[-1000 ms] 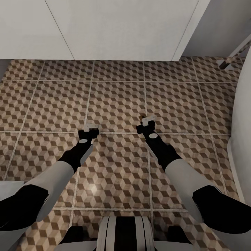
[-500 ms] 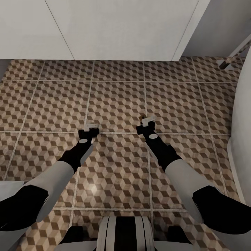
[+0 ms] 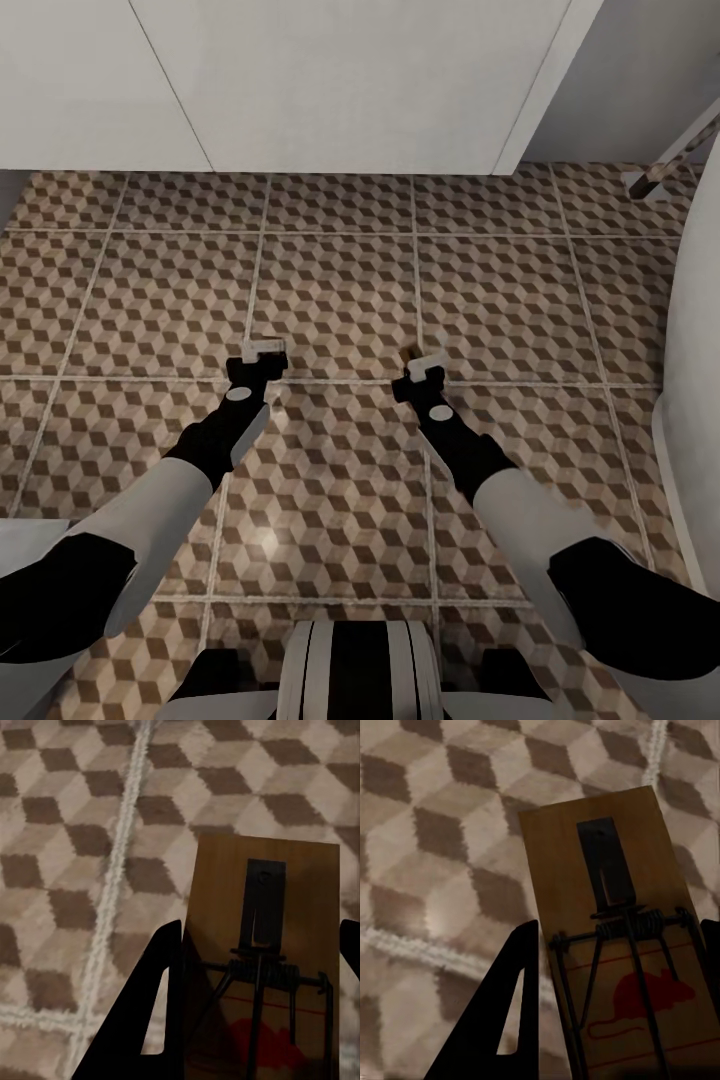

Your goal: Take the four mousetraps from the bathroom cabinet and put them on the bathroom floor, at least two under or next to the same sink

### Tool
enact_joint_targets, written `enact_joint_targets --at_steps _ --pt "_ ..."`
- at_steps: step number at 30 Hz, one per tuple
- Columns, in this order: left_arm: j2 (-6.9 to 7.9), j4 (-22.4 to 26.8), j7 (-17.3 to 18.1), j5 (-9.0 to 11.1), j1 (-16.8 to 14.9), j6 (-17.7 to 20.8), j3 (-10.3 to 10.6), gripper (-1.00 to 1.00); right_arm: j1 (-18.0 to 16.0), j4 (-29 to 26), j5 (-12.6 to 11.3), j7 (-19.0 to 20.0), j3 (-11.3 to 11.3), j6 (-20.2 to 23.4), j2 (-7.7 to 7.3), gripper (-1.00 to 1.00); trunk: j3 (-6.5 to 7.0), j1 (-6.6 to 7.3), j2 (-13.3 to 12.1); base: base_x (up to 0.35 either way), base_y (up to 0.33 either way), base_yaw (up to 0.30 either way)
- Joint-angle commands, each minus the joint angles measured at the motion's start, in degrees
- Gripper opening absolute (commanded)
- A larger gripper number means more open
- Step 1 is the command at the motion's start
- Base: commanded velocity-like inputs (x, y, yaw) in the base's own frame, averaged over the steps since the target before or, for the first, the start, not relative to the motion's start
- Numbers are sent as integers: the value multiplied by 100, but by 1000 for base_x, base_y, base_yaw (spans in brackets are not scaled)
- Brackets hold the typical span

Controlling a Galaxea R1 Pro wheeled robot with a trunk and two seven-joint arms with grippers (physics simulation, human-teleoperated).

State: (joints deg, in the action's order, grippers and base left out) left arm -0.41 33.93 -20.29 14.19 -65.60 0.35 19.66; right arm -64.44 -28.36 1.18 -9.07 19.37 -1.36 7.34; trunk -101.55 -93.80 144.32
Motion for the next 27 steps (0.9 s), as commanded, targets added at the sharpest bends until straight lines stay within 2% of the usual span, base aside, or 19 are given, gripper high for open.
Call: enact_joint_targets --at_steps 1,4,14,27 --pt "6 2 -63 40 -2 11 42 -100 -4 66 -1 -30 29 -91 -1 -100 -2 1 1 0 0 0" --pt "6 -29 -63 41 3 16 45 -100 -1 248 -10 -41 25 -349 3 -100 -2 1 1 0 0 0" --pt "3 -147 -61 48 21 26 46 -100 1 356 -290 -42 24 -448 43 -100 -2 1 1 0 0 0" --pt "13 -354 -63 41 101 13 41 -100 1 542 -325 -22 32 -558 124 -100 -12 1 1 0 0 0"
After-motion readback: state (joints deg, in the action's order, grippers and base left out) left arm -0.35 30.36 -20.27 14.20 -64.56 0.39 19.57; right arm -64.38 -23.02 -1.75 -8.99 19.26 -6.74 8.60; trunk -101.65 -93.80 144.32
